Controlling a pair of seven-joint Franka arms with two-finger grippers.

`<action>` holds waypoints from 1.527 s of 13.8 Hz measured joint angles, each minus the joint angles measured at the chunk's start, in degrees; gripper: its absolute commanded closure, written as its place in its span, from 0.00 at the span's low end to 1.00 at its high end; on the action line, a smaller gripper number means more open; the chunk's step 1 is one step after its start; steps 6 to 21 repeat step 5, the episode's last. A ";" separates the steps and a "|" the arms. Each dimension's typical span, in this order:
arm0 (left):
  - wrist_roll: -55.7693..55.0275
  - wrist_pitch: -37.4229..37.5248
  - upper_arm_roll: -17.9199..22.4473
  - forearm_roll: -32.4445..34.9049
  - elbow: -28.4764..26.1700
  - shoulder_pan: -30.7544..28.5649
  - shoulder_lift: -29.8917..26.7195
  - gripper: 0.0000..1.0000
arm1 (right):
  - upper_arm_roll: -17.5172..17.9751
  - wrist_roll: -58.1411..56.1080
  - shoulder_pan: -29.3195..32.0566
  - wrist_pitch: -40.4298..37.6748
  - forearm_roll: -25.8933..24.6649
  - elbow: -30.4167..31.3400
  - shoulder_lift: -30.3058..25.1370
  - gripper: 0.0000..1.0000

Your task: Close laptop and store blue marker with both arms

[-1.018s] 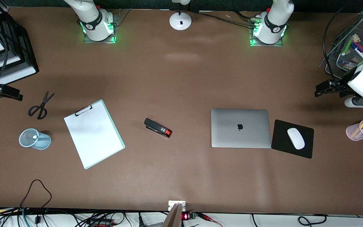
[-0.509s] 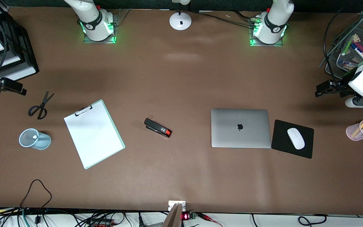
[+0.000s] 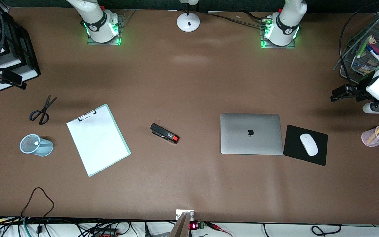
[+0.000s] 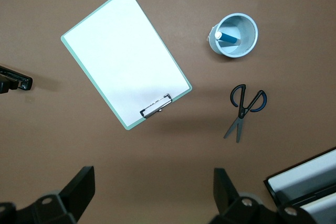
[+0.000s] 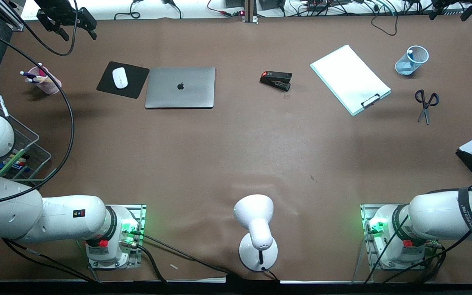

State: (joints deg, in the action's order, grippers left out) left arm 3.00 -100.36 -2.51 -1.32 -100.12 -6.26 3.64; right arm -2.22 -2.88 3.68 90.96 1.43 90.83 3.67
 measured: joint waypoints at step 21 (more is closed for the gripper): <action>0.56 0.00 0.00 0.00 0.00 -0.01 0.00 0.00 | 0.01 0.00 0.00 -0.36 0.00 0.27 0.06 0.00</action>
